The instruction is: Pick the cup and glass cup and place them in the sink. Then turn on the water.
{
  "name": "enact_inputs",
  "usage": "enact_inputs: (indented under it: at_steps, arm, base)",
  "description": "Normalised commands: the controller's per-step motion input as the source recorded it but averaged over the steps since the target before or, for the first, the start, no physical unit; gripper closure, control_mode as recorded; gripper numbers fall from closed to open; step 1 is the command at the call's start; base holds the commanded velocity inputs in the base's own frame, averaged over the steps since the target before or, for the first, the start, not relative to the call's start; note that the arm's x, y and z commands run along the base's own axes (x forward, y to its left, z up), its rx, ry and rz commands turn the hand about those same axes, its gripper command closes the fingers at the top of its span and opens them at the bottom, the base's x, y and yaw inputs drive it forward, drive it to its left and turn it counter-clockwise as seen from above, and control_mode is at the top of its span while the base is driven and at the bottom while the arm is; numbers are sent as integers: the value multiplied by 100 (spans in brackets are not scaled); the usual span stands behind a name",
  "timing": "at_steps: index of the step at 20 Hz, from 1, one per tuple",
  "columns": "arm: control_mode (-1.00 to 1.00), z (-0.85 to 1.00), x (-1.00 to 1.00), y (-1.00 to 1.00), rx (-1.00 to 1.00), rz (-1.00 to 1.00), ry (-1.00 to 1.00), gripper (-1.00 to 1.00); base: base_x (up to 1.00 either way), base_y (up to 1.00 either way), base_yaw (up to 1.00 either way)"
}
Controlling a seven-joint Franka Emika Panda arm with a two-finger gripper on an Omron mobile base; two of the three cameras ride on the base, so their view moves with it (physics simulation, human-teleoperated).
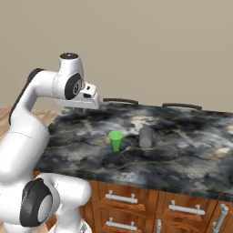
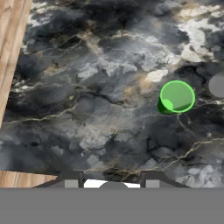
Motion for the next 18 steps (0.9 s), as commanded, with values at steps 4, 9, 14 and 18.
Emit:
enact_inputs:
  at_steps: [4,9,14,18]
  arm:
    - [-100,0,1,-7,0,0,0,-100]
    - [-100,-10,30,-45,0,0,8,-100]
    - [-100,-21,32,-62,-6,0,15,-100]
    - [-100,-48,7,-41,-11,-12,21,-100]
  base:
    - [0,0,0]
    - [0,0,0]
    - [0,0,0]
    - [0,0,0]
